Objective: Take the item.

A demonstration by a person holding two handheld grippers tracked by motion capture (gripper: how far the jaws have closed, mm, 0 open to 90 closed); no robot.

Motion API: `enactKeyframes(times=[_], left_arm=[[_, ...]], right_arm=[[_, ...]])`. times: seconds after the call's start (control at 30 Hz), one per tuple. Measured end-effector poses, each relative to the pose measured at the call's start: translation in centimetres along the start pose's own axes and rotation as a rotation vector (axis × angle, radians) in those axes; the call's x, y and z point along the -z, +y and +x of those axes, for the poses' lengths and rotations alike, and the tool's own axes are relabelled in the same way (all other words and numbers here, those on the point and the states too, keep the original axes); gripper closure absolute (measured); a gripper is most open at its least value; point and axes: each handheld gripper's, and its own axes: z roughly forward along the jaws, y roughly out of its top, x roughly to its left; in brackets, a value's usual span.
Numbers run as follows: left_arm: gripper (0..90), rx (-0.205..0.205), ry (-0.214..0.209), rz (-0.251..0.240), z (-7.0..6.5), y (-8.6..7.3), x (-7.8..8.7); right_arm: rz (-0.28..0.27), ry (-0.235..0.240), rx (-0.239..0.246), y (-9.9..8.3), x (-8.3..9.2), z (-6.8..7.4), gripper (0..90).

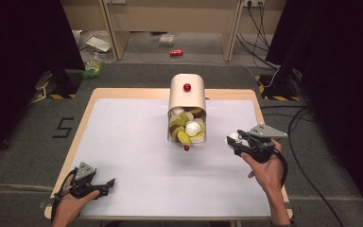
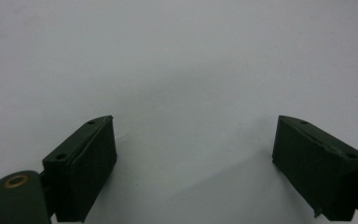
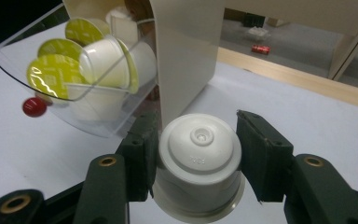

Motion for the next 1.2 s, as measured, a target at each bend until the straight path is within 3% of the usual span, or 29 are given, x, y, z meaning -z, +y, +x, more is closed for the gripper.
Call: enactKeyframes(times=[0.67, 1.2], left_arm=[[12.9, 0.003, -0.001, -0.001, 0.0, 0.0, 0.0], [12.9, 0.004, -0.002, -0.002, 0.0, 0.0, 0.0]], right_arm=[[0.067, -0.047, -0.055, -3.8, -2.1, -2.9, 50.7], [0.102, -0.042, -0.069, -5.2, -3.4, -3.2, 50.7]])
